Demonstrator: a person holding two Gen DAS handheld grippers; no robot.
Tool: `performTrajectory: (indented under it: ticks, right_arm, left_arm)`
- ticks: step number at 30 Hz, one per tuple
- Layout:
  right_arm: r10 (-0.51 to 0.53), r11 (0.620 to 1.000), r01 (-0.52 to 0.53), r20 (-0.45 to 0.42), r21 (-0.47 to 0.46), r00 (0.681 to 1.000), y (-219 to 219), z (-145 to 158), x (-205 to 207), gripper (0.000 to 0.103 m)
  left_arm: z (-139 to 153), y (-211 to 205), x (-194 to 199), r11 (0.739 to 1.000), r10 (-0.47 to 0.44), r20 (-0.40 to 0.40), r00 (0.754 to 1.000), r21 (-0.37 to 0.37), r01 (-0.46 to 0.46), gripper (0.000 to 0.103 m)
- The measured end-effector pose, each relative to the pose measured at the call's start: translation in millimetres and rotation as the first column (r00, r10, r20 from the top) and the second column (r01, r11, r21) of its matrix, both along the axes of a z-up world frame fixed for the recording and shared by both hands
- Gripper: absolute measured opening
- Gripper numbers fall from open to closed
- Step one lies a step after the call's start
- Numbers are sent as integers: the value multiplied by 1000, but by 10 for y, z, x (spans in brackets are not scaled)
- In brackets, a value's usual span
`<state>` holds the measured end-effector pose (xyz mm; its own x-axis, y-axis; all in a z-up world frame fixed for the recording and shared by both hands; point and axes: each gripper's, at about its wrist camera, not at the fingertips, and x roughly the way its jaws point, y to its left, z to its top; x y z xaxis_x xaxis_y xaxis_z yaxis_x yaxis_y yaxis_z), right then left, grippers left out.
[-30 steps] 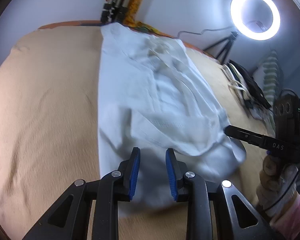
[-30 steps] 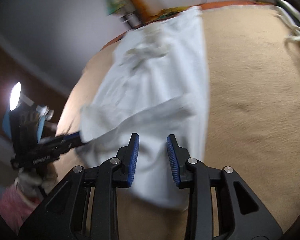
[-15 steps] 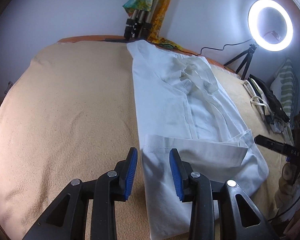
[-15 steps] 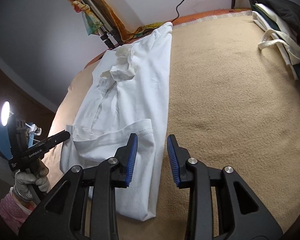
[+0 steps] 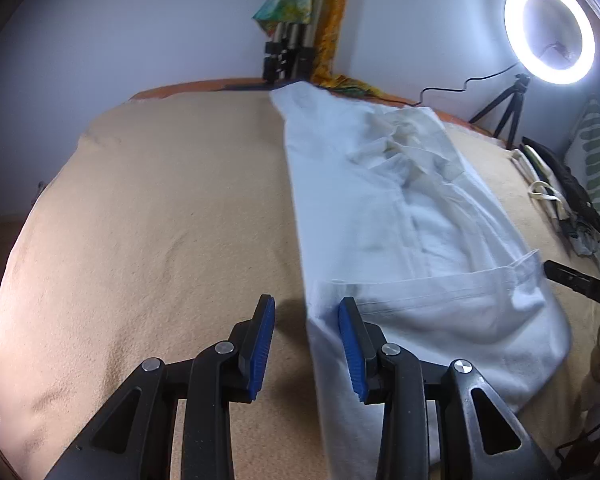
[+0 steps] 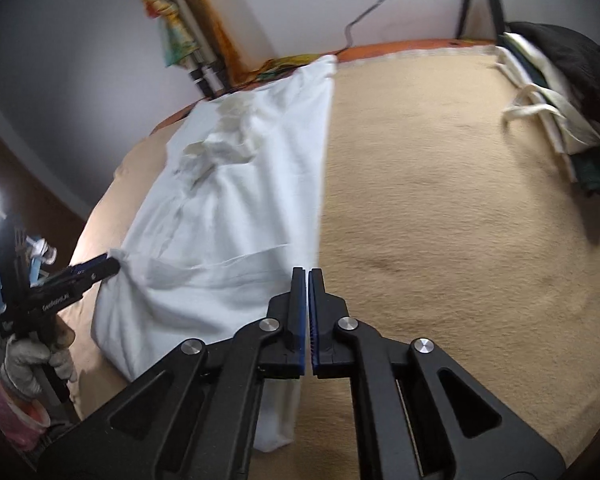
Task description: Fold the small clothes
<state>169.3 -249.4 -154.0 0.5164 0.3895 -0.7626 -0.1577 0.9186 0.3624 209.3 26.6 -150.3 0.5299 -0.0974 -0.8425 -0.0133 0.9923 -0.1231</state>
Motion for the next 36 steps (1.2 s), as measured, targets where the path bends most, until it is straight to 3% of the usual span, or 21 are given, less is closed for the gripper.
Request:
performTrajectory:
  ticks: [5, 6, 8, 10, 16, 17, 22, 26, 28, 30, 31, 34, 36]
  right_arm:
    - [-30, 999, 30, 15, 25, 999, -131, 57, -16, 4]
    - [-17, 999, 16, 36, 33, 999, -126, 109, -27, 7]
    - [14, 999, -16, 63, 30, 998, -64, 183, -19, 25]
    - [38, 999, -41, 71, 34, 997, -2, 197, 3, 26]
    - [102, 995, -102, 27, -15, 994, 224, 33, 113, 24]
    - [108, 994, -108, 27, -6, 994, 235, 11, 106, 5]
    - [66, 998, -65, 93, -16, 994, 170, 146, 10, 4]
    - [49, 998, -47, 32, -49, 998, 150, 12, 73, 5]
    - [54, 998, -54, -2, -25, 999, 149, -7, 96, 12]
    - [64, 998, -64, 19, 24, 998, 99, 78, 89, 23]
    - [61, 997, -63, 43, 42, 997, 65, 141, 75, 33]
    - [55, 993, -65, 101, 99, 993, -50, 309, 81, 36]
    - [46, 994, -56, 109, 91, 993, -92, 351, 138, 36]
  left_arm:
    - [89, -8, -63, 1000, 11, 41, 999, 22, -12, 33]
    - [130, -39, -81, 1000, -2, 56, 998, 31, 0, 33]
    - [177, -103, -100, 999, -26, 75, 997, 45, 23, 33]
    - [172, -143, -100, 999, -37, 71, 997, 42, 34, 33]
    - [55, -232, -89, 997, -60, 32, 998, 41, 59, 33]
    - [45, -237, -90, 997, -59, 30, 998, 43, 58, 33]
    - [-5, -209, -72, 996, -46, 24, 999, 84, 44, 34]
    - [-49, -179, -60, 995, -40, 20, 999, 92, 38, 37]
    - [-6, -179, -62, 995, -45, 25, 999, 94, 43, 37]
    - [91, -140, -43, 996, -44, 44, 998, 79, 40, 36]
    - [153, -110, -27, 997, -38, 59, 997, 73, 34, 36]
    - [355, 21, 96, 999, -11, 111, 994, 45, 6, 36]
    - [446, 103, 228, 1000, 3, 128, 992, 29, -6, 36]
